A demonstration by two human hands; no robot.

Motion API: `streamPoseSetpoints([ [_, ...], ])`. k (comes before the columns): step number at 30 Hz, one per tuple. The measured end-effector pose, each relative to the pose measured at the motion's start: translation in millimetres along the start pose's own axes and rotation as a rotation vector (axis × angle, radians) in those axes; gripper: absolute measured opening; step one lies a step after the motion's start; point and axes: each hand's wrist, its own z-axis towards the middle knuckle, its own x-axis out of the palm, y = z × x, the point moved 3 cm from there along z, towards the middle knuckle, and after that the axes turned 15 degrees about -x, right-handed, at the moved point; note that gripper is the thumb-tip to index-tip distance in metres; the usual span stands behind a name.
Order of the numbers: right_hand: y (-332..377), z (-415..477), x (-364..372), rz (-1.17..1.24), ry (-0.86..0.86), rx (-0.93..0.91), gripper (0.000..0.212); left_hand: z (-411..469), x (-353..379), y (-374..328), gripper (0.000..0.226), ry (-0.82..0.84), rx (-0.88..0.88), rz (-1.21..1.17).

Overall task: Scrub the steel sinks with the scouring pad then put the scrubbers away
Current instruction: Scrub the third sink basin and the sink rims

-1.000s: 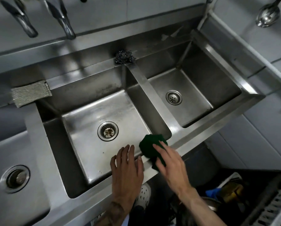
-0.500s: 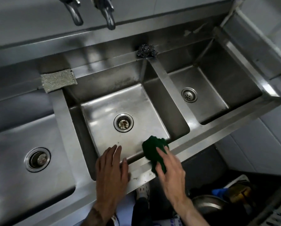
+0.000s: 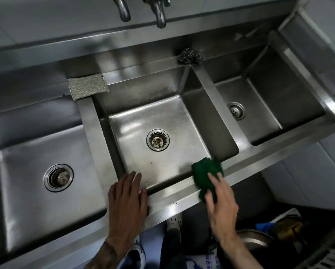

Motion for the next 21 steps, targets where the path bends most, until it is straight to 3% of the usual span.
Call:
streamPoseSetpoints([
  [7, 86.2, -45.3, 56.5, 0.073, 0.24, -0.328, 0.051, -8.6, -10.9, 31.7, 0.05, 0.007, -0.034, -0.003],
  [12, 89.3, -39.1, 56.3, 0.025, 0.14, -0.148, 0.056, -27.1, -31.4, 87.3, 0.051, -0.04, -0.159, 0.039],
  [17, 163.8, -81.1, 115.0, 0.018, 0.214, -0.322, 0.052, -45.7, -40.6, 124.2, 0.051, -0.081, -0.247, 0.038],
  [21, 197.7, -76.0, 138.2, 0.043, 0.225, -0.238, 0.055, -47.8, -43.9, 138.6, 0.051, -0.082, -0.295, 0.016],
])
